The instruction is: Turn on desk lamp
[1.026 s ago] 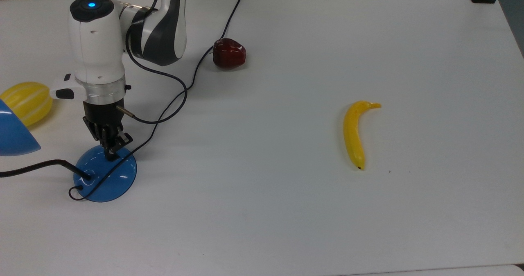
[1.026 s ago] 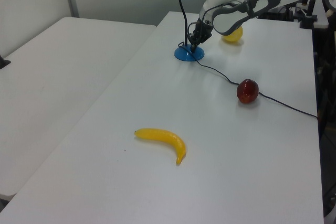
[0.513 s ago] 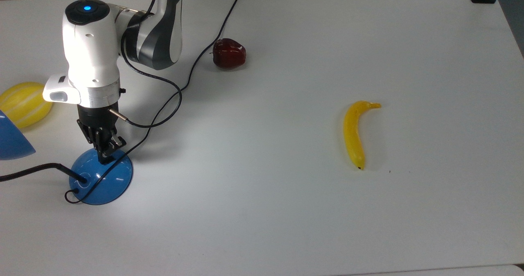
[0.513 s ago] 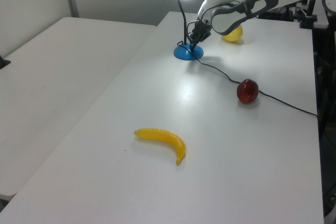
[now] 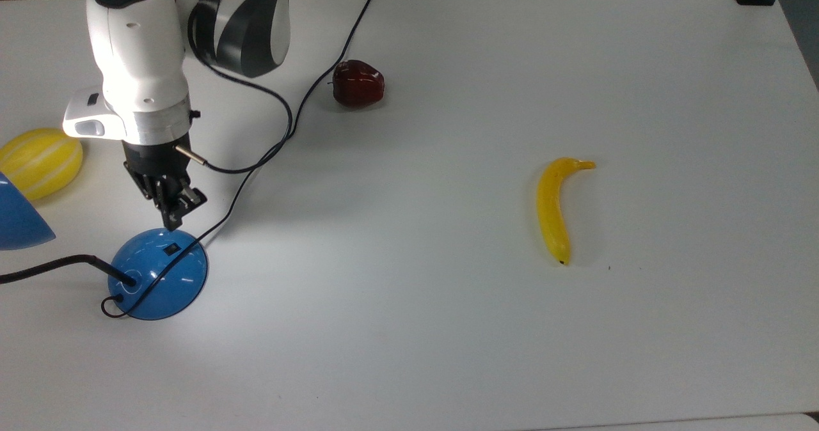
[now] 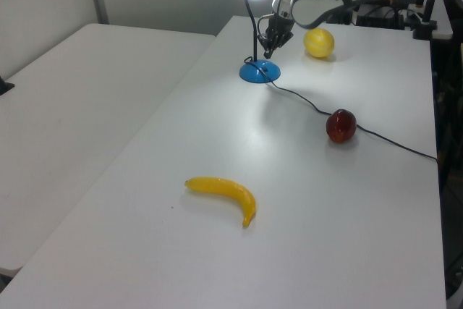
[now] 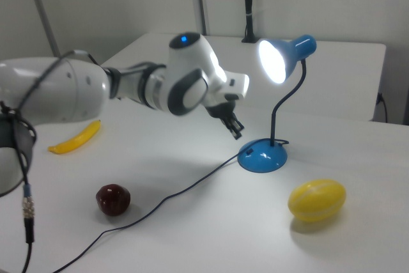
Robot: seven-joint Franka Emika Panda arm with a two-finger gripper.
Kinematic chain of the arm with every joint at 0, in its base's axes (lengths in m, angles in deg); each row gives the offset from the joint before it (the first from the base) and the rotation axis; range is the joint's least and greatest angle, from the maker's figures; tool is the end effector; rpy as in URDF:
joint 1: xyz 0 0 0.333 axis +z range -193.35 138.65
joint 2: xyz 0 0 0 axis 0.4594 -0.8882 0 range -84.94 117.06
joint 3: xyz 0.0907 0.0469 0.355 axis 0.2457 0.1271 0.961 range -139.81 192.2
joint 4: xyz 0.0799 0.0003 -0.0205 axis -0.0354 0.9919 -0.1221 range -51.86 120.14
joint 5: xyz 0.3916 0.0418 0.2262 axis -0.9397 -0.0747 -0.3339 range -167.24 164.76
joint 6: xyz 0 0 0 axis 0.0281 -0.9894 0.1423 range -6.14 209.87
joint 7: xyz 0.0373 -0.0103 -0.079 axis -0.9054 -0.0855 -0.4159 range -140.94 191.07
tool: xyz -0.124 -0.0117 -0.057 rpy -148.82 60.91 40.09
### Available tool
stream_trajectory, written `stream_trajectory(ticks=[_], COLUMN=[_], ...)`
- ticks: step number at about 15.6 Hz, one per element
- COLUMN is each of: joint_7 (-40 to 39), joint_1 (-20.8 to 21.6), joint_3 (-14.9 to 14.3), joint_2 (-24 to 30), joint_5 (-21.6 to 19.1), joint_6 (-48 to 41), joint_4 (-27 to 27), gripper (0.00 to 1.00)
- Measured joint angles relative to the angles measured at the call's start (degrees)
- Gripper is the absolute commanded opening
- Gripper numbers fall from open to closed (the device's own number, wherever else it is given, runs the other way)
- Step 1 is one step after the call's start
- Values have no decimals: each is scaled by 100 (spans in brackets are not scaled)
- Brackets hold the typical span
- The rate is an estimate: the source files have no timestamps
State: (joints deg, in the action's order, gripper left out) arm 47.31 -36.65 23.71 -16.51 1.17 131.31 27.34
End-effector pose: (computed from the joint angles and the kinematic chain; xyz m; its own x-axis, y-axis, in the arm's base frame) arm 0.8205 -0.1656 0.3834 0.7877 -0.5076 0.3491 -0.5158 -0.8533 -0.0768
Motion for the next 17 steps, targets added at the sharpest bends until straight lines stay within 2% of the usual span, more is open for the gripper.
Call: stream_trajectory(ticks=[3, 4, 5, 6, 9, 12, 17], joint_7=[-208, -300, -436, -539, -951, -1183, -1589], joint_1=[246, 337, 511, 618, 844, 905, 885], joint_3=[15, 23, 29, 33, 37, 37, 35], joint_2=[664, 855, 1121, 1267, 1640, 1988, 2262], joint_5=[-3, -6, -7, -11, -112, -178, -181], joint_6=[-1499, -1911, -2497, -2845, -3725, -4302, -4709], joint_4=[0, 2, 10, 22, 79, 179, 262], gripper=[0, 5, 14, 27, 76, 100, 100])
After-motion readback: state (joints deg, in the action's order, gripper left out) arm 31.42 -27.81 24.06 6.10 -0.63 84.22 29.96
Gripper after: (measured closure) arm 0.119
